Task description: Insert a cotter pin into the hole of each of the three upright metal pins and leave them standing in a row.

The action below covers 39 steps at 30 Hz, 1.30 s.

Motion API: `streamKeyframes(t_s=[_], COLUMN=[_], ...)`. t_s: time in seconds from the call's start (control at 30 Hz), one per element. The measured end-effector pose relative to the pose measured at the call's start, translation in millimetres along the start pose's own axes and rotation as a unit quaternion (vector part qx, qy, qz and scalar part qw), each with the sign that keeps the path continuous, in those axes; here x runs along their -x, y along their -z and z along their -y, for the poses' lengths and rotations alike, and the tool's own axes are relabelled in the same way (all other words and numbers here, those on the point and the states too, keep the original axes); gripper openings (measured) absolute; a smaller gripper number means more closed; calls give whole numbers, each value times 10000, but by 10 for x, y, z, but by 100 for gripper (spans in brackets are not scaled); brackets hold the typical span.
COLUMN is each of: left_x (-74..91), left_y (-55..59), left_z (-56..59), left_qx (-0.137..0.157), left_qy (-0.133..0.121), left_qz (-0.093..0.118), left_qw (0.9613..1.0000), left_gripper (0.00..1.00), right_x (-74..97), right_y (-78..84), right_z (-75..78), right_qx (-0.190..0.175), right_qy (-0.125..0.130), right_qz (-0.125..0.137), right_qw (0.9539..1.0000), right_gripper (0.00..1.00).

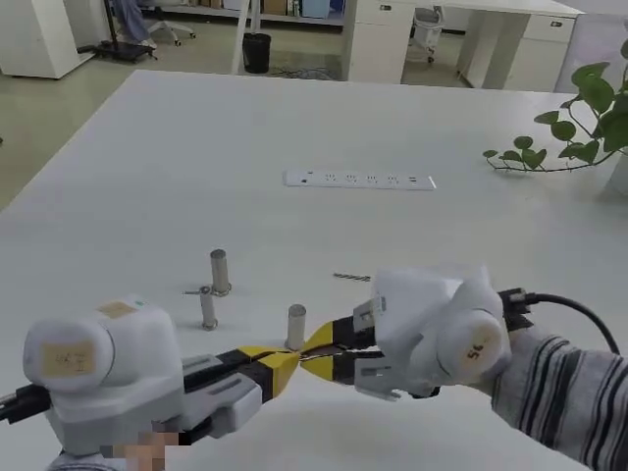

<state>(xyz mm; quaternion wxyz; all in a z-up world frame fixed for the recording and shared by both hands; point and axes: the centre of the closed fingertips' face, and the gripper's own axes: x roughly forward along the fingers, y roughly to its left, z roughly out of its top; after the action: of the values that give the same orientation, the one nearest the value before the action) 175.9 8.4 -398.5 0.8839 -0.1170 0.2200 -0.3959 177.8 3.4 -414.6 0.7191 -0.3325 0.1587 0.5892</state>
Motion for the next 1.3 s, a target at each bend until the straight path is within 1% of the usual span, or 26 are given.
streamKeyframes(t_s=[0.13,0.23,0.27,0.33,0.43,0.5,0.7,0.77,0.83,0.97,1.0,1.03,1.07,1.1,1.13,1.17,1.2,1.23,1.3], left_x=[20,26,29,32,42,45,65,73,80,82,81,84,85,87,88,78,66,54,41], left_y=[4,13,18,0,17,32,77,102,109,152,161,185,198,196,180,160,149,156,158], left_z=[11,42,53,93,158,190,214,207,214,190,164,108,55,95,121,130,118,100,87], left_qx=[-304,-550,-581,-639,-895,-972,-977,-989,-982,-1078,-1130,-1282,-1370,-1385,-1334,-1305,-1376,-1466,-1465], left_qy=[106,260,299,424,617,679,781,765,766,700,635,509,376,460,525,509,438,375,322], left_qz=[-90,-165,-195,-158,-250,-312,-378,-414,-417,-481,-492,-560,-609,-554,-488,-420,-385,-422,-428], left_qw=[9994,9980,9977,9969,9938,9925,9914,9913,9913,9905,9903,9889,9880,9877,9885,9892,9888,9876,9878], left_gripper=[0,0,0,0,0,0,0,0,0,0,0,0,0,0,0,6,10,13,13], right_x=[21,35,37,36,38,45,59,62,64,83,90,97,105,110,114,117,118,124,133], right_y=[31,28,27,34,38,27,38,40,40,42,39,44,42,48,54,60,64,90,135], right_z=[-1,-24,-31,-58,-123,-155,-229,-236,-249,-208,-209,-211,-181,-168,-165,-148,-142,-120,-61], right_qx=[-282,-514,-547,-592,-607,-601,-593,-538,-392,-142,-98,-38,47,79,113,127,130,126,120], right_qy=[-134,-249,-275,-345,-508,-565,-726,-717,-724,-612,-614,-624,-539,-504,-505,-475,-465,-425,-301], right_qz=[64,159,185,187,188,205,142,102,24,-93,-119,-153,-163,-188,-211,-219,-226,-289,-399], right_qw=[9995,9982,9980,9975,9967,9964,9955,9959,9966,9980,9980,9979,9984,9985,9984,9986,9986,9986,9987], right_gripper=[1,1,1,2,2,0,0,0,0,0,0,0,0,0,0,0,0,0,0])
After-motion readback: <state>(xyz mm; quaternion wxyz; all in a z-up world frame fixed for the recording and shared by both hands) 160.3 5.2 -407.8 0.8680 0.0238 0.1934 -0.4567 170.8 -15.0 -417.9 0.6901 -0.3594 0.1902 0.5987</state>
